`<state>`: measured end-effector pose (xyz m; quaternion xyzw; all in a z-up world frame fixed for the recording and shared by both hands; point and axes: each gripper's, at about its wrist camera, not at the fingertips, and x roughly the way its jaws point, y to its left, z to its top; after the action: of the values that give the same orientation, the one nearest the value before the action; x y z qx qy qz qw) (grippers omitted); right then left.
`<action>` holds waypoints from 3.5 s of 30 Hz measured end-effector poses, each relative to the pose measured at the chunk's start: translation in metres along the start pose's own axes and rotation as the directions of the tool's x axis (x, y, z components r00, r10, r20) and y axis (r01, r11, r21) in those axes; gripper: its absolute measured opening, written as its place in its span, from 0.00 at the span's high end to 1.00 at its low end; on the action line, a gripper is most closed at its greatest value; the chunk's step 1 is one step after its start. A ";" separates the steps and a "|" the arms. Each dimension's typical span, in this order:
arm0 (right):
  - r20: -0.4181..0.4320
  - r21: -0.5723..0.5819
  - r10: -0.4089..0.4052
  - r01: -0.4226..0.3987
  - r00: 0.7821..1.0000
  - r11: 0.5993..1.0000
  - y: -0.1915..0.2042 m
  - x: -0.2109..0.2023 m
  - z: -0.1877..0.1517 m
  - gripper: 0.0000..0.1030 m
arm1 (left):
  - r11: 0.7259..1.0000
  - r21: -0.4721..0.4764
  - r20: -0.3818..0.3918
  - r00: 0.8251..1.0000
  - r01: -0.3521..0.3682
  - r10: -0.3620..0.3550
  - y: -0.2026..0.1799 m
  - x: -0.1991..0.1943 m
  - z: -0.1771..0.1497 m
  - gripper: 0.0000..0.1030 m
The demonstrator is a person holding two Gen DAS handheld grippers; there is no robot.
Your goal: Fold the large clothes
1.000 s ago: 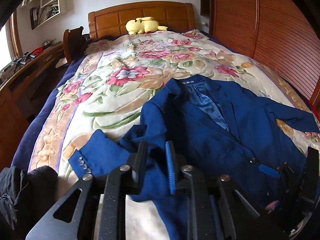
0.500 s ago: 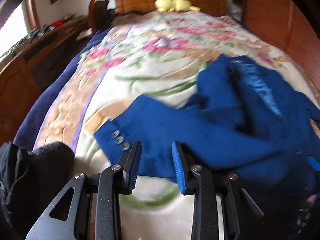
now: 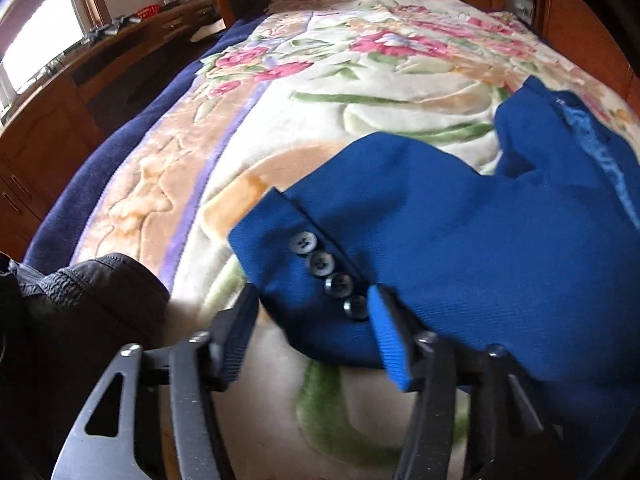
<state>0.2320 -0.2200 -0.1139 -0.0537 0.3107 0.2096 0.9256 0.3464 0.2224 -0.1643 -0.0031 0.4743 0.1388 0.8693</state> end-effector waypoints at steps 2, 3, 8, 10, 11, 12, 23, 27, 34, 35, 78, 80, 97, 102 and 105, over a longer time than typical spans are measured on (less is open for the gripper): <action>0.000 0.000 0.000 0.000 1.000 1.000 0.000 0.000 0.000 0.00 | 1.000 -0.017 -0.006 1.000 -0.002 0.002 0.005 0.004 0.000 0.29; 0.000 0.000 0.000 0.000 1.000 1.000 0.000 0.000 0.000 0.00 | 0.999 -0.031 -0.008 1.000 -0.005 0.005 0.009 0.006 0.001 0.22; 0.007 0.005 0.002 -0.002 1.000 1.000 0.000 0.000 0.000 0.00 | 0.989 -0.130 -0.030 0.997 0.068 -0.072 0.026 0.014 -0.001 0.19; 0.007 0.005 0.002 -0.002 1.000 1.000 0.000 0.000 0.000 0.00 | 0.992 -0.110 -0.025 0.998 0.056 -0.059 0.022 0.012 -0.002 0.19; 0.007 0.004 0.002 -0.002 1.000 1.000 0.000 0.000 0.000 0.00 | 0.994 -0.102 -0.025 0.998 0.051 -0.053 0.020 0.011 -0.002 0.19; 0.007 0.005 0.002 -0.002 1.000 1.000 0.000 0.000 0.000 0.00 | 0.994 -0.099 -0.028 0.998 0.048 -0.051 0.020 0.010 -0.002 0.19; 0.019 0.012 0.002 -0.002 1.000 1.000 0.000 -0.002 0.000 0.00 | 0.993 -0.052 0.037 0.994 0.104 -0.102 -0.014 -0.038 0.015 0.92; 0.021 0.027 0.013 -0.014 1.000 1.000 -0.004 -0.005 0.000 0.00 | 0.991 0.023 0.162 0.978 0.131 -0.133 -0.049 -0.095 0.031 0.92; 0.017 0.038 0.000 -0.001 1.000 0.999 -0.024 -0.024 0.001 0.00 | 0.960 0.174 0.289 0.921 0.217 -0.261 -0.115 -0.180 0.052 0.92; 0.017 0.042 -0.004 0.003 1.000 0.999 -0.028 -0.027 0.002 0.00 | 0.952 0.194 0.297 0.911 0.235 -0.286 -0.124 -0.190 0.052 0.92; -0.044 0.133 -0.134 0.139 0.990 0.981 -0.080 -0.001 -0.005 0.00 | 0.915 0.225 0.301 0.869 0.336 -0.393 -0.120 -0.142 -0.108 0.64; -0.044 0.131 -0.133 0.138 0.990 0.982 -0.080 -0.001 -0.005 0.00 | 0.915 0.234 0.301 0.870 0.329 -0.390 -0.122 -0.143 -0.109 0.64; -0.116 -0.124 -0.093 0.078 0.989 0.989 -0.035 0.009 0.024 0.23 | 0.908 0.193 0.339 0.843 0.371 -0.417 -0.099 -0.154 -0.112 0.64; -0.164 -0.225 -0.080 0.042 0.983 0.974 -0.024 0.023 0.037 0.54 | 0.904 0.182 0.346 0.836 0.386 -0.427 -0.086 -0.160 -0.111 0.64; -0.183 -0.264 -0.058 0.008 0.981 0.965 -0.022 0.026 0.039 0.80 | 0.901 0.192 0.350 0.831 0.389 -0.433 -0.084 -0.163 -0.113 0.64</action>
<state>0.2818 -0.2218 -0.0992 -0.2004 0.3660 0.2271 0.8799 0.1906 0.0873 -0.1022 -0.0288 0.2899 -0.0805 0.9532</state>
